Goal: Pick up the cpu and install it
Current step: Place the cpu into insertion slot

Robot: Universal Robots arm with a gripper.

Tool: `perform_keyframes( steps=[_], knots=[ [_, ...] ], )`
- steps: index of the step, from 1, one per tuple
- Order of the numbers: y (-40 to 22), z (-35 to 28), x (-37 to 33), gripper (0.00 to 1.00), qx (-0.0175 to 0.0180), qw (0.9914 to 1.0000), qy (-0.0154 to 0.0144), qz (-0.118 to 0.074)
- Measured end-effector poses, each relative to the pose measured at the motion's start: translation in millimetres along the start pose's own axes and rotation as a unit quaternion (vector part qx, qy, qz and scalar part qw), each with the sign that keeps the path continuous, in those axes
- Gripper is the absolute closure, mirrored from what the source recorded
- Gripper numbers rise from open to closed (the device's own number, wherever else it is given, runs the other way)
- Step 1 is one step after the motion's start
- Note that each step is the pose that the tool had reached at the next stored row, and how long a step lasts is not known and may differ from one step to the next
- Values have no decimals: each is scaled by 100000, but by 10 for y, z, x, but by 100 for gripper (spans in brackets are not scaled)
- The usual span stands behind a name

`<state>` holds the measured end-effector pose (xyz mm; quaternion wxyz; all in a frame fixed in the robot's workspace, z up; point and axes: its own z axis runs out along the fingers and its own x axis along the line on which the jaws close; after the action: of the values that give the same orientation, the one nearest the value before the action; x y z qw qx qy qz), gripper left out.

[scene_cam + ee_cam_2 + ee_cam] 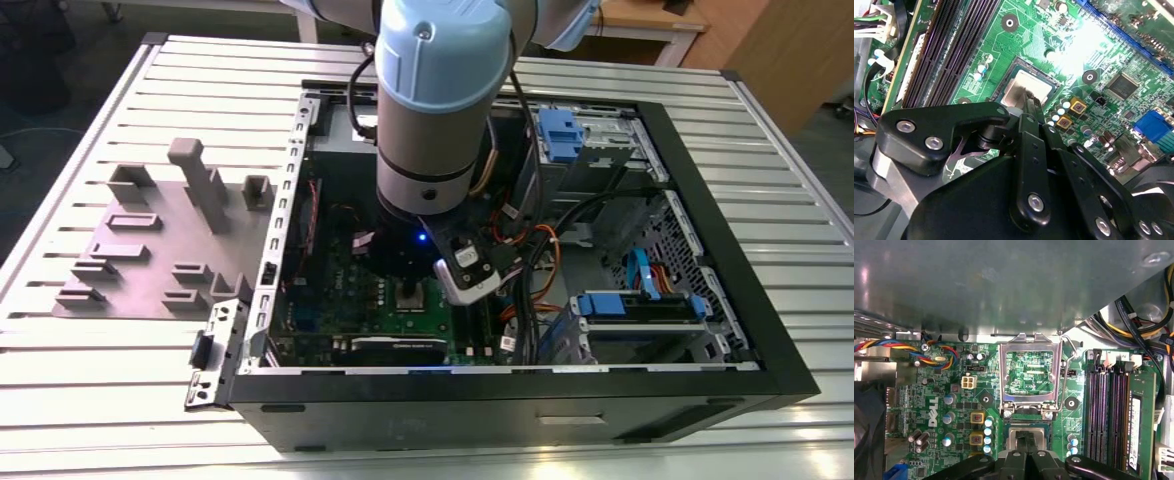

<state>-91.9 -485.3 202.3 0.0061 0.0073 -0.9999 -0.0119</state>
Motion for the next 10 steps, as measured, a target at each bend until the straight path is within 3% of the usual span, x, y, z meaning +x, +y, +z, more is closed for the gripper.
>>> perform_keyframes(
  steps=[4,10],
  knots=[
    [1,0,0,89,5,100000,-6,4],
    [2,2,0,65,26,100000,-6,3]
  ],
)
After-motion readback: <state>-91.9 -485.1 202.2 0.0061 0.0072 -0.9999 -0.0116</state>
